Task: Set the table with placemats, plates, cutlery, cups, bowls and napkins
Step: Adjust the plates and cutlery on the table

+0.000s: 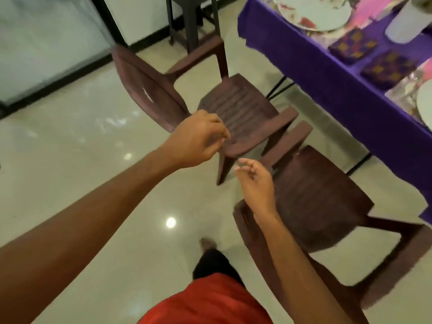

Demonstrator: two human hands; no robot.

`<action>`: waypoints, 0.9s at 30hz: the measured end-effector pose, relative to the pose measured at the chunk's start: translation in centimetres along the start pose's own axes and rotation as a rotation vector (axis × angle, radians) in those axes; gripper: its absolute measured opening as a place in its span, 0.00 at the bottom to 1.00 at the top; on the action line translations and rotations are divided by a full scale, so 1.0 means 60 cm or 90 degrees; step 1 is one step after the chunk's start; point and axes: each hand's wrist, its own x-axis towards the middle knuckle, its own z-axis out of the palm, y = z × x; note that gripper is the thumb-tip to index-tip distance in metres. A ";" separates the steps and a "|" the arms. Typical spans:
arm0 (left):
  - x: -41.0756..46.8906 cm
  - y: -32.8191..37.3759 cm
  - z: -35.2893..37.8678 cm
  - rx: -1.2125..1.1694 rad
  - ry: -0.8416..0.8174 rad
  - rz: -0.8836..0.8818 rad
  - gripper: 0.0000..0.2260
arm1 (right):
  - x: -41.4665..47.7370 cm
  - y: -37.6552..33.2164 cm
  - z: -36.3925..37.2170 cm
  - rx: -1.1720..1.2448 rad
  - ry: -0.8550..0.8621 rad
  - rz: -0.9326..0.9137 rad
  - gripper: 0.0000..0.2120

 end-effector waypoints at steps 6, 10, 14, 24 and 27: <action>0.068 -0.239 -0.089 0.093 -0.083 -0.036 0.12 | 0.123 -0.112 0.182 -0.175 0.021 -0.161 0.11; 0.098 -0.406 -0.124 0.147 -0.189 -0.077 0.09 | 0.229 -0.139 0.314 -0.284 -0.033 -0.088 0.18; 0.138 -0.546 -0.145 0.154 -0.302 -0.069 0.10 | 0.316 -0.158 0.408 -0.356 -0.158 0.058 0.25; 0.308 -0.796 -0.140 -0.043 -0.459 0.044 0.10 | 0.481 -0.250 0.579 -0.482 -0.109 0.215 0.22; 0.372 -0.889 -0.135 -0.085 -0.515 0.065 0.11 | 0.566 -0.292 0.622 -0.467 -0.005 0.274 0.22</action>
